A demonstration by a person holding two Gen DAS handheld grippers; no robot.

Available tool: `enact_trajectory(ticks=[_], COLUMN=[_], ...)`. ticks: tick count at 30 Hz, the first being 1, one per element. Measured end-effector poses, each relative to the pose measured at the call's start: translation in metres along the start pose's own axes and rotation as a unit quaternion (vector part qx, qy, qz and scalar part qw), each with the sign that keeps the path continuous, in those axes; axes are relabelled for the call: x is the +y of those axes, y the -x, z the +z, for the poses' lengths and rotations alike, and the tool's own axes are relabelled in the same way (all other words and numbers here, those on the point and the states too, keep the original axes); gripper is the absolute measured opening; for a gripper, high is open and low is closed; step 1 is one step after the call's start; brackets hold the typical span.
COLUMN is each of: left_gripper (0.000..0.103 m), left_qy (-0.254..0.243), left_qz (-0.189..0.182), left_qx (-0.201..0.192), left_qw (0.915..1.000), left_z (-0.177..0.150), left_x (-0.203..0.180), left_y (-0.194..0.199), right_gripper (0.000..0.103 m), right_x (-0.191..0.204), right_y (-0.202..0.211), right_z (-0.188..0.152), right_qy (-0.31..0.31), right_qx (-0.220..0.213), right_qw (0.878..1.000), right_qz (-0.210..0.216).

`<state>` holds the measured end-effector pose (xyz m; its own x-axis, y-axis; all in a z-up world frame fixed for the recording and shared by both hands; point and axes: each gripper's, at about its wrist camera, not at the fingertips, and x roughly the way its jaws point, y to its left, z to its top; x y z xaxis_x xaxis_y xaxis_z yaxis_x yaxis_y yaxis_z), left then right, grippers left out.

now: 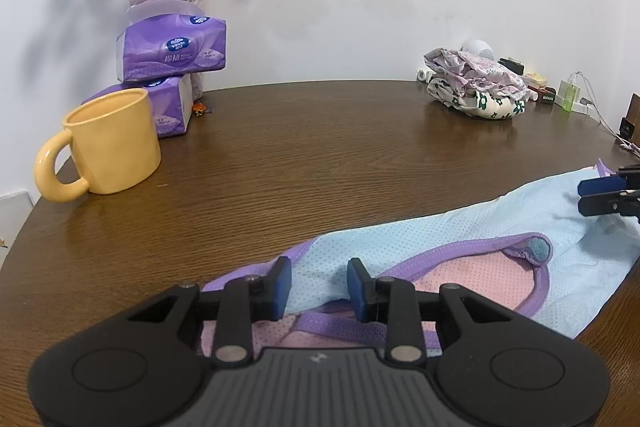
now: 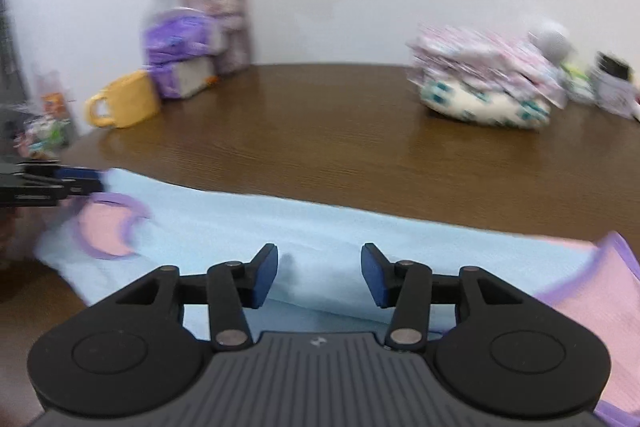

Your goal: Fold clothes

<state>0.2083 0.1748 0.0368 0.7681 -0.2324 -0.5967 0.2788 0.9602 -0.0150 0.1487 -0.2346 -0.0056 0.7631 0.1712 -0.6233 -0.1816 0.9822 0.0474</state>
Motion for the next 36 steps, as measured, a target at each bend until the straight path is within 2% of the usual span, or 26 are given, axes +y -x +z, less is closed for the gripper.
enact_trajectory(ticks=[6,12,17,18,21,25,36], left_gripper=[0.029,0.029,0.029,0.029,0.029,0.029,0.029], left_qy=[0.001,-0.001,-0.003,-0.003,-0.003,-0.003,-0.003], left_qz=[-0.001,0.001,0.001,0.001,0.0,0.0,0.0], left_qx=[0.0,0.0,0.0,0.0,0.0,0.0,0.0], left_qw=[1.0,1.0,1.0,1.0,1.0,1.0,1.0], left_z=[0.0003,0.0006,0.0004,0.0005,0.0005,0.0005,0.0003], left_x=[-0.0002,-0.0006,-0.0008,-0.0007,-0.0005,-0.0003,-0.0002], left_y=[0.0001,0.0,-0.0002,-0.0003,-0.0006,-0.0006,-0.0002], right_gripper=[0.047,0.039,0.039,0.037,0.011,0.008,0.011], right_x=[0.0006,0.0011,0.0016,0.0017,0.0019,0.0023,0.0033], right_y=[0.0001,0.0001,0.0002,0.0002,0.0002,0.0003,0.0004], right_z=[0.0,0.0,-0.0001,-0.0001,-0.0001,-0.0001,-0.0001], right_qy=[0.0,0.0,0.0,0.0,0.0,0.0,0.001], right_qx=[0.0,0.0,0.0,0.0,0.0,0.0,0.0], right_qw=[1.0,1.0,1.0,1.0,1.0,1.0,1.0], right_qz=[0.0,0.001,0.001,0.001,0.001,0.001,0.002])
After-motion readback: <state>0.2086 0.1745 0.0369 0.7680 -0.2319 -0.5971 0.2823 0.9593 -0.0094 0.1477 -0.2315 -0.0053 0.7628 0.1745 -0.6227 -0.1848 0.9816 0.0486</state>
